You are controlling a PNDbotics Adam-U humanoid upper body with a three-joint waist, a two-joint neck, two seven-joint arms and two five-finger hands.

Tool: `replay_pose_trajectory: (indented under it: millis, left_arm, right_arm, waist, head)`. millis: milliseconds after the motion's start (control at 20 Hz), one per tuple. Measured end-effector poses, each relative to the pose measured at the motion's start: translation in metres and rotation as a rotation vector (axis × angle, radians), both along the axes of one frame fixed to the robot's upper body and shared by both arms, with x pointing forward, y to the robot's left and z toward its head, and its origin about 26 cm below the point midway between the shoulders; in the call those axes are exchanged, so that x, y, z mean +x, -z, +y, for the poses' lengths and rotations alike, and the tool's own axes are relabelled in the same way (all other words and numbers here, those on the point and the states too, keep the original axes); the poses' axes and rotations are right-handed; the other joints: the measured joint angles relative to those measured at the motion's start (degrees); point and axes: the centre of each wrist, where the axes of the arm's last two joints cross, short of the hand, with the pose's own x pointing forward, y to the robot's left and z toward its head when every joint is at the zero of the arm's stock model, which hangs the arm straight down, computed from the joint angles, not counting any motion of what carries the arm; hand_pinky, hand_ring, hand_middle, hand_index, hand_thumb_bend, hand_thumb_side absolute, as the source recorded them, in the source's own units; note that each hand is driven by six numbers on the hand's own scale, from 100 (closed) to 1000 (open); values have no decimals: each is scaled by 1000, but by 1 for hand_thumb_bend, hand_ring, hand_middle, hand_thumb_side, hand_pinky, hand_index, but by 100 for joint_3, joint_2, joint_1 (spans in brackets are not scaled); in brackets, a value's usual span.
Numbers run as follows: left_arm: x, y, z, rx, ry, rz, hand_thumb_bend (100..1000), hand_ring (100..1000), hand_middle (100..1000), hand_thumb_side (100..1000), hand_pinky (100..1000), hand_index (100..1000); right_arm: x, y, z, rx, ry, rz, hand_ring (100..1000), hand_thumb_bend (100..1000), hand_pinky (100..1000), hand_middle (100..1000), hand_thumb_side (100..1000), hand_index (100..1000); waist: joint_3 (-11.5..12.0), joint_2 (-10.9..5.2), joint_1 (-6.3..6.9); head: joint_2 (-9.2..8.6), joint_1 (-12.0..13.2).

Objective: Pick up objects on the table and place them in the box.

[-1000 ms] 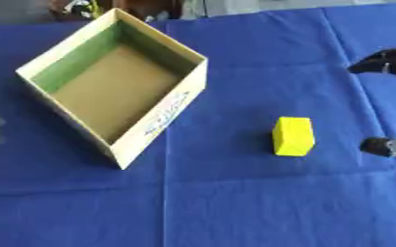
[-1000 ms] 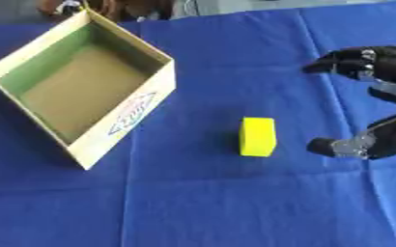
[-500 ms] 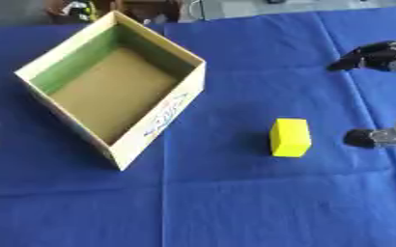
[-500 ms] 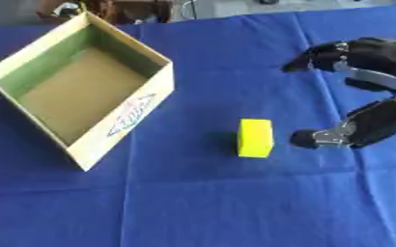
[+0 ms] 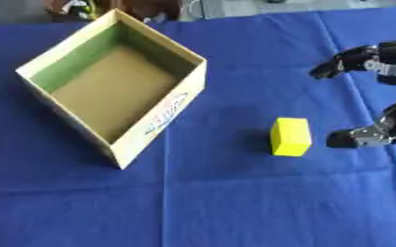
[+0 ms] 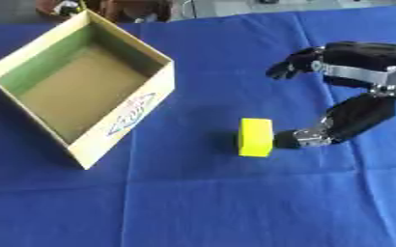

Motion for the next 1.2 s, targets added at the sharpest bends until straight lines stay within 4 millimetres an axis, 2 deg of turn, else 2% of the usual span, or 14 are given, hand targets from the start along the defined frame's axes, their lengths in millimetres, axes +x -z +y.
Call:
replay_pose_trajectory:
  millis: [500,1200]
  left_arm:
    - [0,0,-1,2,7,2,100,436,550,886,262,631]
    - [0,1,-1,2,8,5,100,436,551,886,262,629]
  right_arm:
    - [5,6,19,-2,22,66,872,609,886,855,702,965]
    - [8,18,31,-93,40,103,884,590,910,882,649,979]
  waist:
    - [-11,0,23]
    - [-87,0,60]
  head:
    - [-2,-49]
    - [-60,-249]
